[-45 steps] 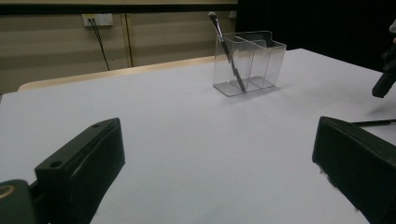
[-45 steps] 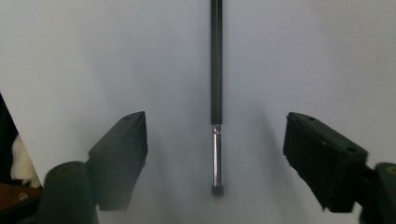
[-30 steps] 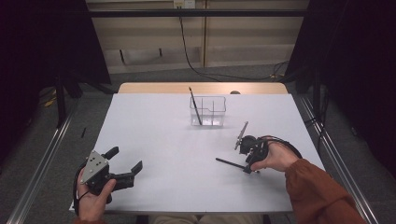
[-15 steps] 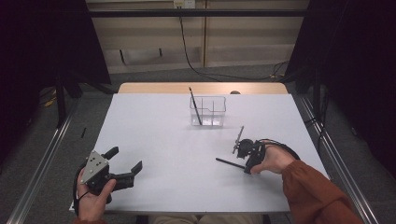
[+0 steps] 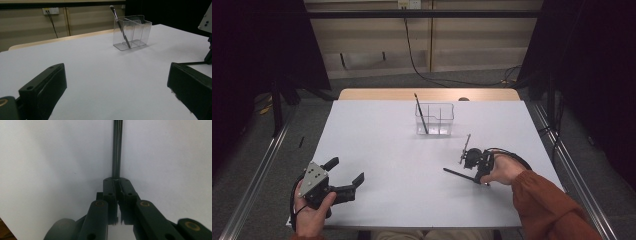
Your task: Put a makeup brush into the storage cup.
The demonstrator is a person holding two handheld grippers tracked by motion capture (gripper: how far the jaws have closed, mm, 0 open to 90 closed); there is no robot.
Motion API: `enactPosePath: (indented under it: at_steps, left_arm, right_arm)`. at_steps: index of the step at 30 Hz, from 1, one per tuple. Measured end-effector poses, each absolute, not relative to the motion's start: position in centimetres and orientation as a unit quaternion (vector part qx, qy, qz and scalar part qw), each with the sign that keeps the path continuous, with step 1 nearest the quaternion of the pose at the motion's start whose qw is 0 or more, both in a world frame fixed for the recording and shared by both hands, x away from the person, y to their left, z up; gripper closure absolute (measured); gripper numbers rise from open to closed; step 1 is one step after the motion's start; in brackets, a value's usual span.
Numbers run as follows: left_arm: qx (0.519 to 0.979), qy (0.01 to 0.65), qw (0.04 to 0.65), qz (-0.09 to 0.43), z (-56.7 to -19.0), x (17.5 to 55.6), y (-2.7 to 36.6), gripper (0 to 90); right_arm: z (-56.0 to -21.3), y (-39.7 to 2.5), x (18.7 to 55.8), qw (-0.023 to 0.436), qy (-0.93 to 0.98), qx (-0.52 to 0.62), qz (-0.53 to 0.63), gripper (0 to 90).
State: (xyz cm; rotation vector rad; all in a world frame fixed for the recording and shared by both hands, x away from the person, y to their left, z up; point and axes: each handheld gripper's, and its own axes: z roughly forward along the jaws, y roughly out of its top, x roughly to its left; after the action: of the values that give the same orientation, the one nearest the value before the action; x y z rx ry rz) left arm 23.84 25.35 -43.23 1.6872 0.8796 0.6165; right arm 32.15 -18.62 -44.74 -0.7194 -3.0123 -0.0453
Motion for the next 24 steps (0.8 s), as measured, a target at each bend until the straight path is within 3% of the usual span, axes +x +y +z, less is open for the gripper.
enactPosePath:
  at_steps: [24]
  left_arm:
    - [0.711, 0.373, 0.535, 0.262, -43.28, 23.91, 25.5, 2.3]
  right_arm:
    - [-44.19, -19.55, 31.79, 0.017, -0.955, -0.275, -0.107, 84.5]
